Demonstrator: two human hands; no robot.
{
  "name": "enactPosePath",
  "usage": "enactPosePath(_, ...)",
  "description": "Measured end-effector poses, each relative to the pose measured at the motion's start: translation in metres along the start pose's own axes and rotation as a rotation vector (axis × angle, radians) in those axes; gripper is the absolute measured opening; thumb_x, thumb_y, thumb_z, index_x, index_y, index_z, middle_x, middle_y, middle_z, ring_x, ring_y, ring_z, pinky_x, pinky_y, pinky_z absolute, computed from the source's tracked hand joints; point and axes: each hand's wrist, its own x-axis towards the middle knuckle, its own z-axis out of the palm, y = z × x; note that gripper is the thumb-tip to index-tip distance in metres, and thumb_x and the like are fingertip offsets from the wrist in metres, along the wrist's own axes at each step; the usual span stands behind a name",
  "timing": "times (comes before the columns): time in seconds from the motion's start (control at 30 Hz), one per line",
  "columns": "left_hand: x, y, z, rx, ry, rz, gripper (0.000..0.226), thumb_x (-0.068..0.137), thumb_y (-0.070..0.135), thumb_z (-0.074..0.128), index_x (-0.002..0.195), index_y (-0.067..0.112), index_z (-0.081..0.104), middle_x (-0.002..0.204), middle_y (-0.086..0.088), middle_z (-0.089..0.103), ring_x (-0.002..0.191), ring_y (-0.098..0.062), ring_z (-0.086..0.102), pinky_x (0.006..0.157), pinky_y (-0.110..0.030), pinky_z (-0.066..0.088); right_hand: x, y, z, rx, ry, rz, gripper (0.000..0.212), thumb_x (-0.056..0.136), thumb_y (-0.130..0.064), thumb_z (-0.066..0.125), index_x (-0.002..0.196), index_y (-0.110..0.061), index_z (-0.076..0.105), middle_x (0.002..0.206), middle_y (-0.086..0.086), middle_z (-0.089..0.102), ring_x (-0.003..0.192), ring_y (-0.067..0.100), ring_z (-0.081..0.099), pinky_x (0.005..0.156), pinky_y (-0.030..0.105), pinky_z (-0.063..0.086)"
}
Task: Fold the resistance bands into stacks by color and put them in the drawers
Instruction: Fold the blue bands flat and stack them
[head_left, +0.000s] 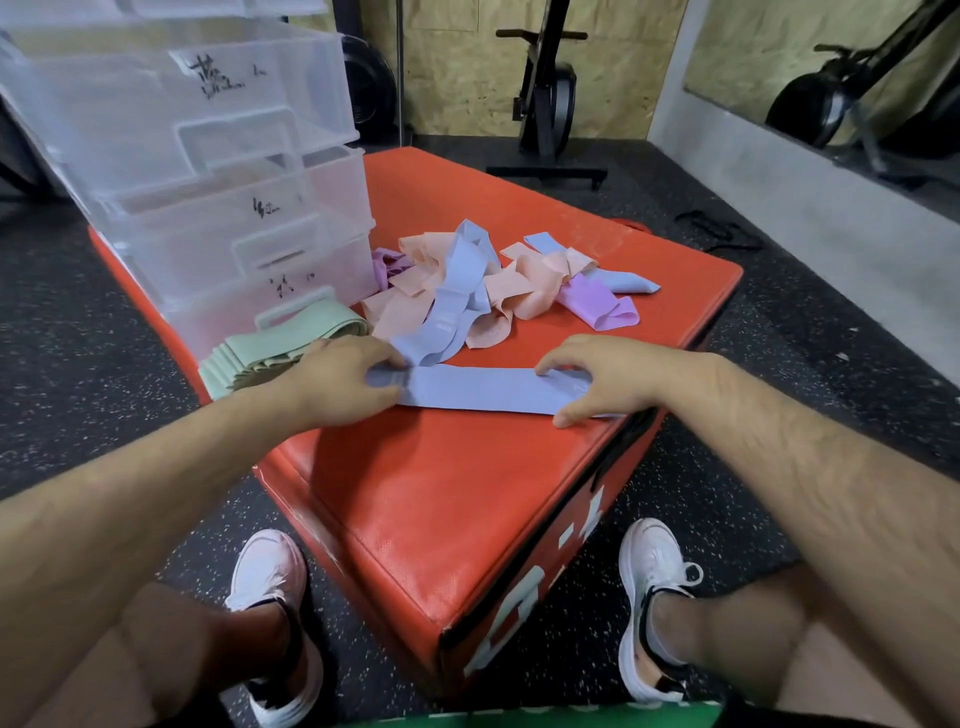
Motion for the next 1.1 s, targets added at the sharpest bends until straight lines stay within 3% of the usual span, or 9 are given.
enactPosePath(0.37,0.011,-0.004,0.004,0.105,-0.13,0.04,0.087,0.06,0.089,0.036,0.138,0.049,0.043,0.135,0.02,0.049,0.131,-0.016,0.041,0.102,-0.043,0.027,0.002,0.006,0.001,-0.041,0.013,-0.011,0.063,0.083,-0.052,0.07,0.139,-0.033,0.051,0.135,-0.009,0.052,0.125,0.013,0.049,0.108,0.035,0.04)
enactPosePath(0.6,0.016,-0.011,0.004,0.025,-0.059,0.156,0.091,0.06,0.088,0.043,0.129,0.03,0.062,0.121,0.006,0.058,0.115,-0.016,0.054,0.098,-0.025,0.035,-0.002,0.014,-0.004,-0.028,-0.036,0.08,0.085,0.07,-0.058,0.08,0.144,-0.038,0.044,0.136,-0.009,0.048,0.125,0.014,0.048,0.109,0.037,0.041)
enactPosePath(0.67,0.017,-0.013,0.004,0.0,-0.075,0.195,0.098,0.058,0.094,0.043,0.128,0.027,0.064,0.117,0.004,0.058,0.111,-0.016,0.055,0.098,-0.021,0.034,-0.002,0.021,-0.006,-0.011,-0.045,0.1,0.081,0.07,-0.052,0.082,0.142,-0.039,0.047,0.137,-0.01,0.051,0.126,0.014,0.05,0.108,0.038,0.042)
enactPosePath(0.8,0.017,-0.014,0.006,0.008,-0.054,0.235,0.089,0.064,0.087,0.048,0.127,0.026,0.064,0.118,0.003,0.061,0.111,-0.016,0.056,0.096,-0.019,0.032,-0.004,0.027,-0.007,-0.012,-0.014,0.092,0.063,0.076,-0.045,0.08,0.134,-0.04,0.055,0.132,-0.011,0.055,0.12,0.014,0.052,0.105,0.037,0.043)
enactPosePath(1.0,0.016,-0.012,0.005,-0.041,-0.03,0.22,0.093,0.061,0.093,0.047,0.123,0.026,0.065,0.113,0.007,0.063,0.106,-0.014,0.056,0.093,-0.025,0.039,-0.007,0.026,-0.005,-0.041,0.008,0.071,0.062,0.082,-0.042,0.076,0.139,-0.032,0.053,0.135,-0.01,0.054,0.123,0.013,0.05,0.1,0.026,0.038)
enactPosePath(1.1,0.014,-0.005,0.006,-0.124,0.038,0.093,0.061,0.067,0.072,0.071,0.107,0.027,0.064,0.101,0.012,0.064,0.094,-0.009,0.058,0.084,-0.025,0.043,-0.005,0.024,-0.005,-0.054,0.008,0.105,0.074,0.075,-0.059,0.074,0.141,-0.035,0.049,0.141,-0.01,0.052,0.128,0.014,0.05,0.108,0.035,0.042)
